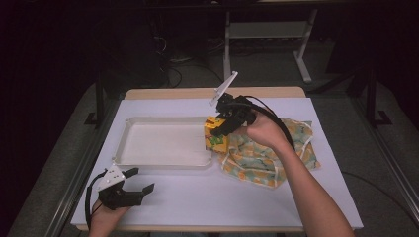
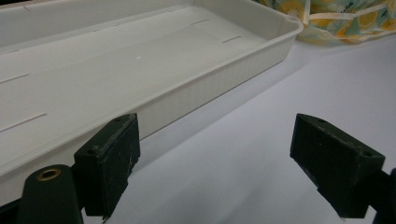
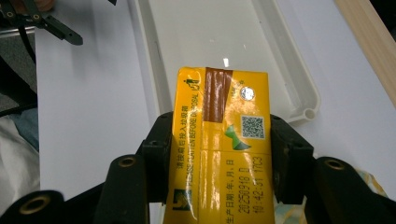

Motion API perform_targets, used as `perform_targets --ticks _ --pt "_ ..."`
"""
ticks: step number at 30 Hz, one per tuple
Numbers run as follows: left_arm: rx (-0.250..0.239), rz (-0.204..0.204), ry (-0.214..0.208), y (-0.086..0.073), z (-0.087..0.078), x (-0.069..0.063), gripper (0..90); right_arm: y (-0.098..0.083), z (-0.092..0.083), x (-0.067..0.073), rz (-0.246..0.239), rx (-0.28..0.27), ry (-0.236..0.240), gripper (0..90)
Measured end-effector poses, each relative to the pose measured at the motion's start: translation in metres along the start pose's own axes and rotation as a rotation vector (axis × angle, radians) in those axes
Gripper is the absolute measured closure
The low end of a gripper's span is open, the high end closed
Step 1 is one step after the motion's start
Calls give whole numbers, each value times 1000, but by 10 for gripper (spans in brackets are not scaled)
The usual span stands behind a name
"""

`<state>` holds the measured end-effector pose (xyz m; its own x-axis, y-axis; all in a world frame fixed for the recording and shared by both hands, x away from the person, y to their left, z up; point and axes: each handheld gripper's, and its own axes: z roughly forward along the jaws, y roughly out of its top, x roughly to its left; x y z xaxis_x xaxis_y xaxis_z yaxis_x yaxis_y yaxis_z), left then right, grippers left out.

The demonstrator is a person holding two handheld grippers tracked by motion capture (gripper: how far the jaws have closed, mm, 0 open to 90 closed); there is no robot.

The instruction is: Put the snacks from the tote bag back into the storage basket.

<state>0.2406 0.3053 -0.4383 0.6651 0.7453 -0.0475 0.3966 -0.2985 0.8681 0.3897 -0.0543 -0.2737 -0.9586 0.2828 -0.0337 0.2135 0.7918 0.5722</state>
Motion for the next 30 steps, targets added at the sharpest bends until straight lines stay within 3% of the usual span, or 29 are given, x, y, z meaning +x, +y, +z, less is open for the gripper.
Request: perform_targets --ticks 30 --pt "-10 -16 -2 0 -1 1 158 23 20 5 -49 2 45 497"
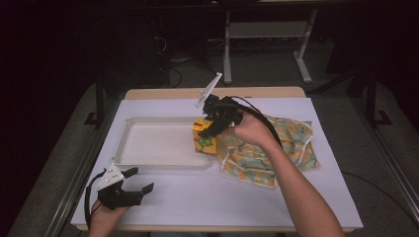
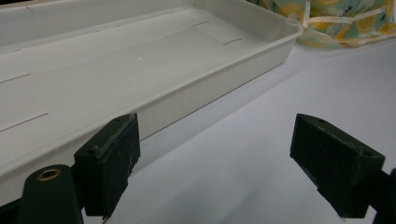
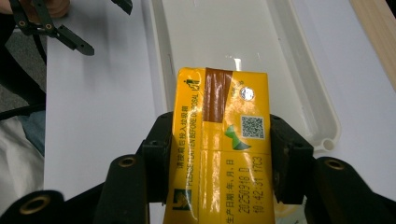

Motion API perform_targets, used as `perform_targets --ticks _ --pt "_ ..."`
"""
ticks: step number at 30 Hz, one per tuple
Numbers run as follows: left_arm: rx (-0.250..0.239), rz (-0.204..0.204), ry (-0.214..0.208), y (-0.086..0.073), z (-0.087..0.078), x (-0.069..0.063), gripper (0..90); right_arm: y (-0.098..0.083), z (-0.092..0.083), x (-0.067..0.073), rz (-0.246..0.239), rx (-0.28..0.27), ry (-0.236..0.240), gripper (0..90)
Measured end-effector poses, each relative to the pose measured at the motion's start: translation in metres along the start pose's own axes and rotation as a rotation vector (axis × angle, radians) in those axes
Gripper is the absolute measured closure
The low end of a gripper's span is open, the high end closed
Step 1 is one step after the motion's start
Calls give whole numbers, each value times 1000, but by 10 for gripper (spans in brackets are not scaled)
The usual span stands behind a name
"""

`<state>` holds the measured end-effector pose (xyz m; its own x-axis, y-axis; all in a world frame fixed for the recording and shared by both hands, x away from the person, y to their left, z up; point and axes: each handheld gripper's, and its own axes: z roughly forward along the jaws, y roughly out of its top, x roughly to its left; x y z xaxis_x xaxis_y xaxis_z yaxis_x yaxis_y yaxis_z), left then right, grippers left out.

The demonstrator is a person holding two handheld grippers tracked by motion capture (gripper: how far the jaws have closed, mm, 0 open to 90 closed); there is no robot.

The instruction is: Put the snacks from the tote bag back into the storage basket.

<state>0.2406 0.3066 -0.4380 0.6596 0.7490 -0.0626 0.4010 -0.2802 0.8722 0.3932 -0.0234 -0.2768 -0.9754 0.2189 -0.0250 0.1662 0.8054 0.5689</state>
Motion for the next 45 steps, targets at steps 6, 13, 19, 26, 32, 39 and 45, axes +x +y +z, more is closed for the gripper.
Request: perform_targets --ticks 6,13,19,26,32,39,45 --pt "-3 3 -4 0 0 1 158 4 2 0 -11 -4 1 497" --pt "-7 -9 -3 -1 0 3 157 9 9 1 -15 -4 14 497" --pt "-10 -9 -5 -1 0 2 158 16 14 2 -31 2 17 497" --pt "-4 0 -5 -1 -1 3 158 26 19 3 -51 8 25 497" --pt "-3 -1 -6 -1 -1 3 158 31 24 3 -60 12 32 497" --pt "0 2 -9 -1 -1 3 158 34 35 3 -68 15 33 496" --pt "-3 -3 -7 -1 -2 3 158 37 44 3 -82 19 37 496"
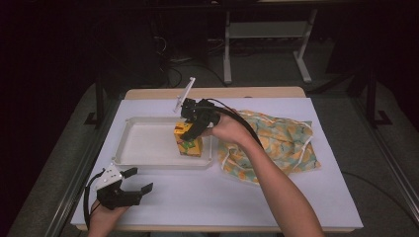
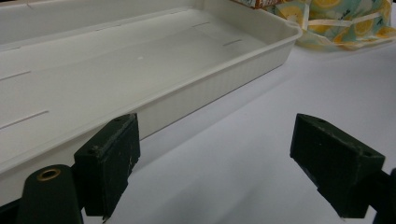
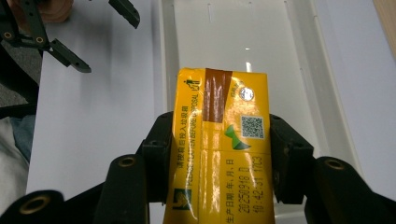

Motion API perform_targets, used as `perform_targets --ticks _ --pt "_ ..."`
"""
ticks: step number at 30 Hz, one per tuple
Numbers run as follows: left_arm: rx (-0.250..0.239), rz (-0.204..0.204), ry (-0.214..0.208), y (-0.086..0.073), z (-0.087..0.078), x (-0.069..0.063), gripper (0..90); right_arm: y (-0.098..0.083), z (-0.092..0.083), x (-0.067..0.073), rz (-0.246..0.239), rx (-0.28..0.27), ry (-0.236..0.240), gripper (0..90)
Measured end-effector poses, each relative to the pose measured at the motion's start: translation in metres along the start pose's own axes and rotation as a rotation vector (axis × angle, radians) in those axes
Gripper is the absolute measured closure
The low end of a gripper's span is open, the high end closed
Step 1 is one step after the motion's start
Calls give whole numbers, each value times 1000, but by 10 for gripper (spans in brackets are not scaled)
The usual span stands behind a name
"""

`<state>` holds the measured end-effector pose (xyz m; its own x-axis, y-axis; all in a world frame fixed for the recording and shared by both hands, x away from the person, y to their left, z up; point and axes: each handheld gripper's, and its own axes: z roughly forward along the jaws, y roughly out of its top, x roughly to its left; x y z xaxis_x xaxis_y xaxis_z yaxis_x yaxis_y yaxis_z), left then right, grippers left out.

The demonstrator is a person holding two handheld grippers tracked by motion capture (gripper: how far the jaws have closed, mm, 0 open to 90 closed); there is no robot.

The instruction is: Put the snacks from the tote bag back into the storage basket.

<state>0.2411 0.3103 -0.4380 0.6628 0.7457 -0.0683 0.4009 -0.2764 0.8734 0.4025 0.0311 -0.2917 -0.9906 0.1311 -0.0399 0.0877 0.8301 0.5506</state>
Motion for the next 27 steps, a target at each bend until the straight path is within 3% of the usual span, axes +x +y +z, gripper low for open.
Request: perform_targets --ticks 27 --pt "0 1 -3 0 -1 0 158 2 24 -1 -8 18 24 496"
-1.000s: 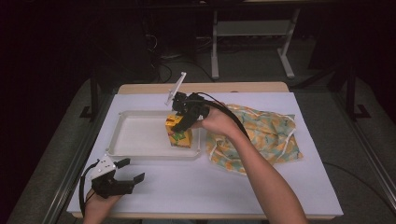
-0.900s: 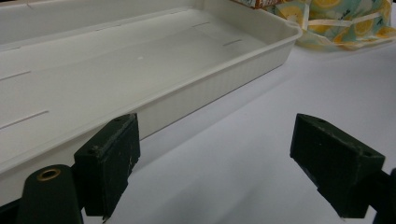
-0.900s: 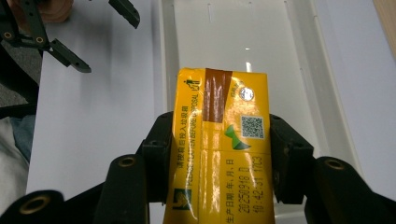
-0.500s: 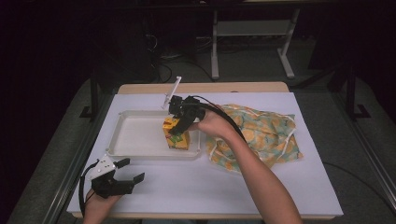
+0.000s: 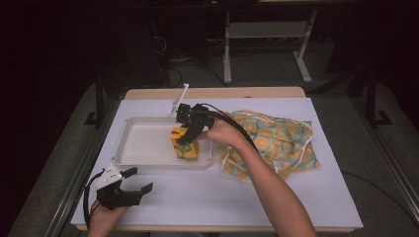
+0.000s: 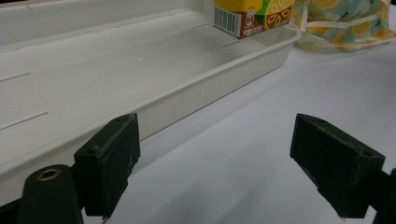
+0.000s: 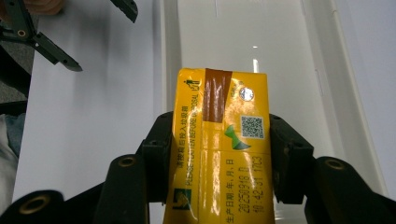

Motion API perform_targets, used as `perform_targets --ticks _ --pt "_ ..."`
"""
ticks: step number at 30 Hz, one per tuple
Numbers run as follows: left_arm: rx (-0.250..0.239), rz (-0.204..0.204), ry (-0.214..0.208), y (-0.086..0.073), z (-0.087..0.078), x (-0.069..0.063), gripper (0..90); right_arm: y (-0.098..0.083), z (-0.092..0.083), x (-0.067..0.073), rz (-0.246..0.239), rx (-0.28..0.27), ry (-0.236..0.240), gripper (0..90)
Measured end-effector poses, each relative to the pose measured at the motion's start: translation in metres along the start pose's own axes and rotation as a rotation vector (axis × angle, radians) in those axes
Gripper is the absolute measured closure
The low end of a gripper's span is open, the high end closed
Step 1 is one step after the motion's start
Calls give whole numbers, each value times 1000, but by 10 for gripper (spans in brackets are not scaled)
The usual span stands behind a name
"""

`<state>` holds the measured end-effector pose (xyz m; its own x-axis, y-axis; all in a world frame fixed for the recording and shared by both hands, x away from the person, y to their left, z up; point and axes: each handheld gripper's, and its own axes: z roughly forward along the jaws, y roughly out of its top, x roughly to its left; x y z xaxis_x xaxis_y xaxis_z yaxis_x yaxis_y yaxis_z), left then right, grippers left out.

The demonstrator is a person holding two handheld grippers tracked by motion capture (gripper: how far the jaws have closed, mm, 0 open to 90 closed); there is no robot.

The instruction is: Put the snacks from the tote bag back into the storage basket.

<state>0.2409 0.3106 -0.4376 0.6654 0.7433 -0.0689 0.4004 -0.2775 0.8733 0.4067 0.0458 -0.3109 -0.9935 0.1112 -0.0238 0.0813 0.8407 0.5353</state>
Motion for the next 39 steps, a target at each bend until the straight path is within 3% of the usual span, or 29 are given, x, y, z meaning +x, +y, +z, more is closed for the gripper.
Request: perform_targets --ticks 39 --pt "-11 -20 -2 0 0 -1 158 -4 32 -9 -7 18 31 494"
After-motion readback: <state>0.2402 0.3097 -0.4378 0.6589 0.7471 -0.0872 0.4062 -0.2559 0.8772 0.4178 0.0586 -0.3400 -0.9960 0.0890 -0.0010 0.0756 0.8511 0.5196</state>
